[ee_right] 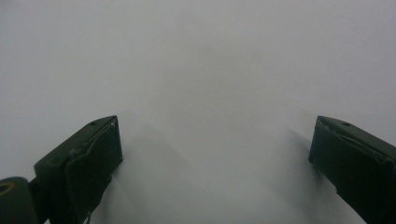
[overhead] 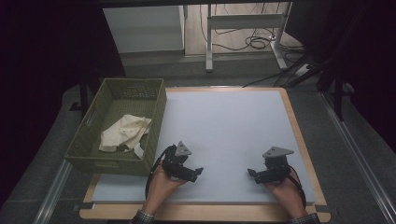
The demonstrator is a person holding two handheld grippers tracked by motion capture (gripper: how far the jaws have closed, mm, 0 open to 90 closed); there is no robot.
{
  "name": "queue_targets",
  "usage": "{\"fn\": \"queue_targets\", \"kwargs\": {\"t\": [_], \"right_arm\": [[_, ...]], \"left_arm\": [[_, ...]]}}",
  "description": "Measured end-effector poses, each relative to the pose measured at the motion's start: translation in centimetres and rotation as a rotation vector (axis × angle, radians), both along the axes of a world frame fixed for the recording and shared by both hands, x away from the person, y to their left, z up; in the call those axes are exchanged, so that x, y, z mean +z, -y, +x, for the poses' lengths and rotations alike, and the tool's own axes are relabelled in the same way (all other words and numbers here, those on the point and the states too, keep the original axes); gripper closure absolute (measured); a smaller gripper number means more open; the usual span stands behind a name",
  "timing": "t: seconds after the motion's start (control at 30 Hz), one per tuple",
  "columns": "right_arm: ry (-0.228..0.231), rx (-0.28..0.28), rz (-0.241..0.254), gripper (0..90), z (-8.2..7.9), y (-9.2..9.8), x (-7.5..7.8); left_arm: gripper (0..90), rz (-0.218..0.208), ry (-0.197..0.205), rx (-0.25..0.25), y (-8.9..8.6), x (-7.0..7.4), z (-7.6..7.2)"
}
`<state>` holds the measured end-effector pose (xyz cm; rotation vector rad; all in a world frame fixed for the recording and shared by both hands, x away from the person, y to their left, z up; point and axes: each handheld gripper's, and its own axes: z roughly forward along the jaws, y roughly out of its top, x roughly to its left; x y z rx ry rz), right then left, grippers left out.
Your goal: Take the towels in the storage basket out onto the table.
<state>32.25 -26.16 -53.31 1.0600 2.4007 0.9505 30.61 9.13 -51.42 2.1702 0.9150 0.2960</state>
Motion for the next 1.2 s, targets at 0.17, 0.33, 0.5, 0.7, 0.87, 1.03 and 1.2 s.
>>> {"fn": "queue_targets", "kwargs": {"t": [0.17,0.33,0.5,0.7,0.87,1.03,1.2], "right_arm": [[0.0,0.0,0.0,2.5,0.0,0.0,0.0],[0.0,0.0,0.0,2.4,0.0,0.0,0.0],[0.0,0.0,0.0,2.5,0.0,0.0,0.0],[0.0,0.0,0.0,2.5,0.0,0.0,0.0],[0.0,0.0,0.0,2.4,0.0,0.0,0.0],[-0.001,0.0,0.001,2.5,0.0,0.0,0.0],[0.0,0.0,0.0,2.4,0.0,0.0,0.0]], "left_arm": [[3.2,0.008,-0.002,-0.014,0.5,0.9,0.4],[2.9,-0.015,-0.018,-0.035,0.5,1.4,0.8],[2.5,-0.021,-0.025,-0.051,0.6,2.2,1.3],[1.9,-0.032,-0.03,-0.065,0.6,3.2,2.0],[1.6,-0.037,-0.024,-0.074,0.6,4.1,2.5],[1.3,-0.027,-0.018,-0.079,0.4,5.0,3.1],[1.3,-0.03,-0.024,-0.077,0.3,5.6,3.9]]}}
